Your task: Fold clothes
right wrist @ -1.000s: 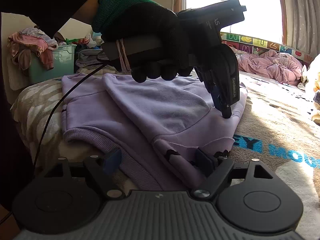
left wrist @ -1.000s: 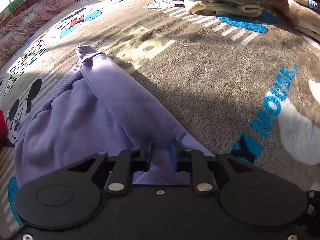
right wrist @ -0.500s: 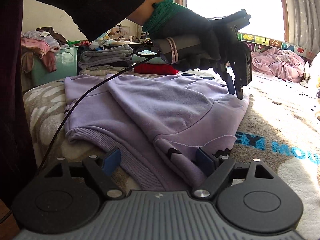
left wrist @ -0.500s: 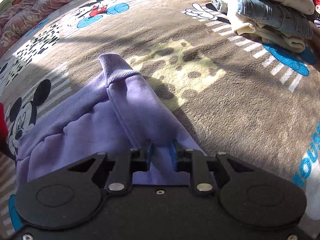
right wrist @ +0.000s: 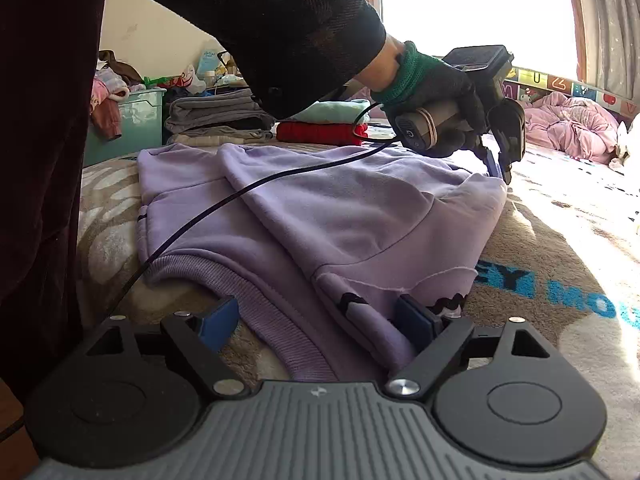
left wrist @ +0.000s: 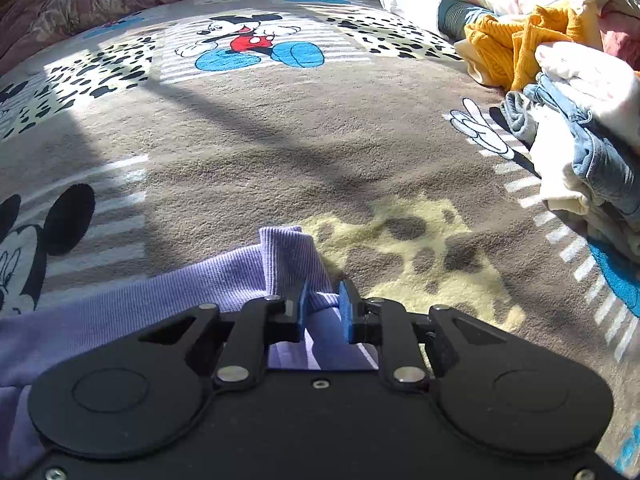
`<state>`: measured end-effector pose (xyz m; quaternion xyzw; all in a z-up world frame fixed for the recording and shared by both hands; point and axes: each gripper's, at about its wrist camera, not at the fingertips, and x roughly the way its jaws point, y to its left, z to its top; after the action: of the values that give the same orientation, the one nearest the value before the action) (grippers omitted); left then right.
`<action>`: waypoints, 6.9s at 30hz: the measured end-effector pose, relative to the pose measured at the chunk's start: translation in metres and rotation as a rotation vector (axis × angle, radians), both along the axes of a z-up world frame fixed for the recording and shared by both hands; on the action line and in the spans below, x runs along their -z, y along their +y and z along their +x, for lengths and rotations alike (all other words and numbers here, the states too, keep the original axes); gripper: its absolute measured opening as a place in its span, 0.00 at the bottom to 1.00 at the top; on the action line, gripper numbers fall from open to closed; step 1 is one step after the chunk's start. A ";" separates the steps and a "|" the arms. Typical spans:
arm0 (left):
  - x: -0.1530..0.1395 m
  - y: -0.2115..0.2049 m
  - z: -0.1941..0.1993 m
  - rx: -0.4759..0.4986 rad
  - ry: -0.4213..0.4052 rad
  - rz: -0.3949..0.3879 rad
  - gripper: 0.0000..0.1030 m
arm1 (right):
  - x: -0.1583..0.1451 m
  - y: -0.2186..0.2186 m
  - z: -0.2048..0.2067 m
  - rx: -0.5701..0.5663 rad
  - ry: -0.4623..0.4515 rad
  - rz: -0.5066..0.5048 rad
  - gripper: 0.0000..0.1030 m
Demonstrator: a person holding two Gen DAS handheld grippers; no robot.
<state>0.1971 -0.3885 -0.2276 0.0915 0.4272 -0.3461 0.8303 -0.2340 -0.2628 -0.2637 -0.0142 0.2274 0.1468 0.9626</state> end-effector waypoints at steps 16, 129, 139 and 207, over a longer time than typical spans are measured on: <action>-0.123 0.081 -0.027 -0.049 -0.096 -0.096 0.60 | -0.004 0.007 -0.001 -0.015 -0.013 -0.027 0.88; -0.057 0.070 -0.029 -0.156 -0.053 -0.003 0.38 | -0.031 -0.001 -0.049 0.167 -0.132 -0.057 0.81; -0.029 0.084 -0.001 -0.091 0.152 -0.193 0.39 | -0.025 0.013 -0.006 0.122 -0.201 -0.170 0.64; -0.051 0.050 -0.001 -0.008 -0.136 -0.148 0.08 | -0.007 0.006 0.012 0.137 -0.074 -0.058 0.74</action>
<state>0.1963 -0.3388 -0.1765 0.0513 0.3434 -0.3664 0.8633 -0.2217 -0.2569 -0.2564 -0.0316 0.1961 0.0732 0.9773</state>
